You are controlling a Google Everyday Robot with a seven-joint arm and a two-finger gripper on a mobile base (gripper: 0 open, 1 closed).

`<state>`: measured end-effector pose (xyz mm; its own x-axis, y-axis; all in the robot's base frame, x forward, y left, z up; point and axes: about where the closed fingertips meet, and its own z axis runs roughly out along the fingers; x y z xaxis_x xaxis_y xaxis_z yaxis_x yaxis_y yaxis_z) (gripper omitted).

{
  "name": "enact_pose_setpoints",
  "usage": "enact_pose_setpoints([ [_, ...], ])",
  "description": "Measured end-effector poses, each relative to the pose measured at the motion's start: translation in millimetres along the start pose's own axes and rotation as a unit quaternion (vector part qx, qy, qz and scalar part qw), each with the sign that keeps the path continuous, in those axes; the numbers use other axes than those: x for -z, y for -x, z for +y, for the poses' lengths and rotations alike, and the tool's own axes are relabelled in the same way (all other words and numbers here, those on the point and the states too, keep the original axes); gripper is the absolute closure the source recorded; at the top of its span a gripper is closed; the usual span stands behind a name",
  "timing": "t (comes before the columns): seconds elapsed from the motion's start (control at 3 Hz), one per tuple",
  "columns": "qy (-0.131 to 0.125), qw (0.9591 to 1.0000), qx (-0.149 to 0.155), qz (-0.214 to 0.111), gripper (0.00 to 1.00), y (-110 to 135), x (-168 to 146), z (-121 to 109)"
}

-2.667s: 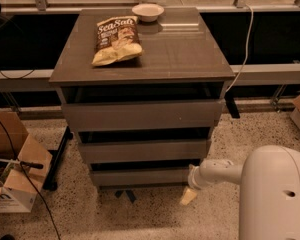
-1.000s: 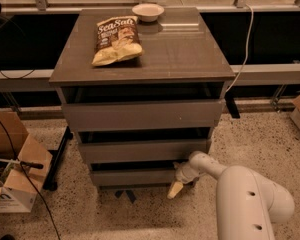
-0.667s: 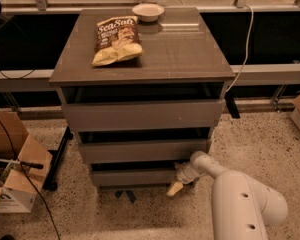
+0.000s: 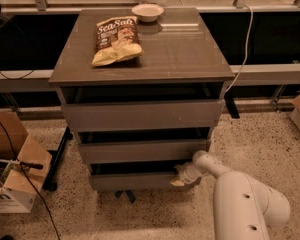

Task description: Open bottom drawer

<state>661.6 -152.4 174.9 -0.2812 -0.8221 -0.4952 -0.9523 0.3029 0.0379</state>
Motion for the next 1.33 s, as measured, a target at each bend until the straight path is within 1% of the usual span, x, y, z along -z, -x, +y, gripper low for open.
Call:
enact_pose_setpoints([
  [0.33, 0.0, 1.0, 0.0, 0.0, 0.89, 0.8, 1.4, 0.0],
  [0.67, 0.0, 1.0, 0.0, 0.0, 1.0, 0.7, 1.3, 0.2],
  [1.0, 0.0, 1.0, 0.0, 0.0, 0.81, 0.7, 1.0, 0.4],
  [1.33, 0.006, 0.9999, 0.009, 0.005, 0.58, 2.5, -2.5, 3.3],
])
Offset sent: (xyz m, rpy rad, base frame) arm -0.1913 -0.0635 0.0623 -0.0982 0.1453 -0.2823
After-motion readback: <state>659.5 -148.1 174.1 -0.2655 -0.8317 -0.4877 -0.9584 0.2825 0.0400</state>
